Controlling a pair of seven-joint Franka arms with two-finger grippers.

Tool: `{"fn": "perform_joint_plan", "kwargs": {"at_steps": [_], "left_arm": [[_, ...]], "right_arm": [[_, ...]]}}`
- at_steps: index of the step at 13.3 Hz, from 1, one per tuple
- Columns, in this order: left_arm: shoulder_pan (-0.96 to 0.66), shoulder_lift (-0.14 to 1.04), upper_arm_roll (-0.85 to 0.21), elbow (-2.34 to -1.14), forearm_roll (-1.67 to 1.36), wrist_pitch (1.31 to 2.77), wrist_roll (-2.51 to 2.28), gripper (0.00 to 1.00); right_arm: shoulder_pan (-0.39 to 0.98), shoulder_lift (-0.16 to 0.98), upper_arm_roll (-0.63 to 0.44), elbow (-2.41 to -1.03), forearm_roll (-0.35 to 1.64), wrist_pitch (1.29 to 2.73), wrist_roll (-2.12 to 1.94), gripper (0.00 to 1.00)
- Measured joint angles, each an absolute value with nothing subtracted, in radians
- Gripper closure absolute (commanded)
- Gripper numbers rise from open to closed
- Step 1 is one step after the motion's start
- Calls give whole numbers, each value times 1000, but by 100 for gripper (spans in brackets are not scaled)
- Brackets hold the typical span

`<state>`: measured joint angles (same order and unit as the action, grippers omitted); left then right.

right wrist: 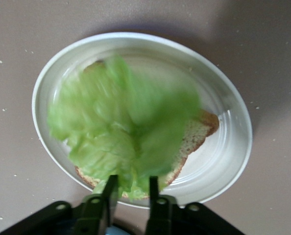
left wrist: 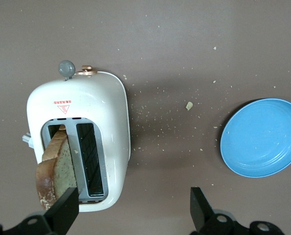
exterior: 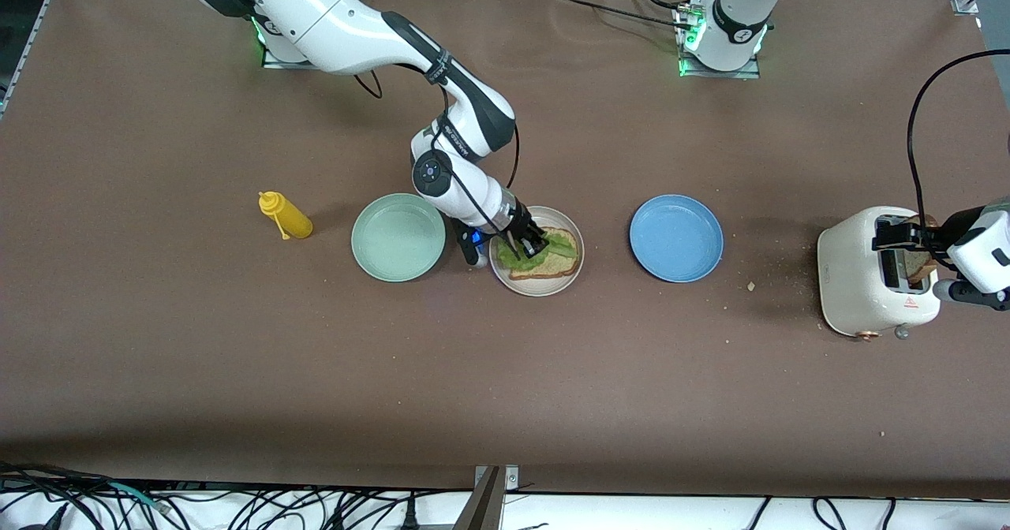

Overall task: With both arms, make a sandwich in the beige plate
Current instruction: 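Lower the lettuce onto the toast and open the right gripper, then withdraw the right gripper to its side while the left gripper grips toast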

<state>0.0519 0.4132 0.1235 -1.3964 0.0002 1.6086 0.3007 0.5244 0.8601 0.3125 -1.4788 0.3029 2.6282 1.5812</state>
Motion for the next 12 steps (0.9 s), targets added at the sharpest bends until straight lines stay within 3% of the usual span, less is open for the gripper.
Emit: {"fn": "perform_joint_plan", "kwargs": {"at_steps": [7,12], "left_arm": [[53,413,126,-1396,0,1609,301,0],[53,413,128,-1396,0,1609,301,0]], "right_arm": [[496,813,314,-1465,288,2595,1582,1],[384,616,316,-1453,281,2206,1501,1]]}}
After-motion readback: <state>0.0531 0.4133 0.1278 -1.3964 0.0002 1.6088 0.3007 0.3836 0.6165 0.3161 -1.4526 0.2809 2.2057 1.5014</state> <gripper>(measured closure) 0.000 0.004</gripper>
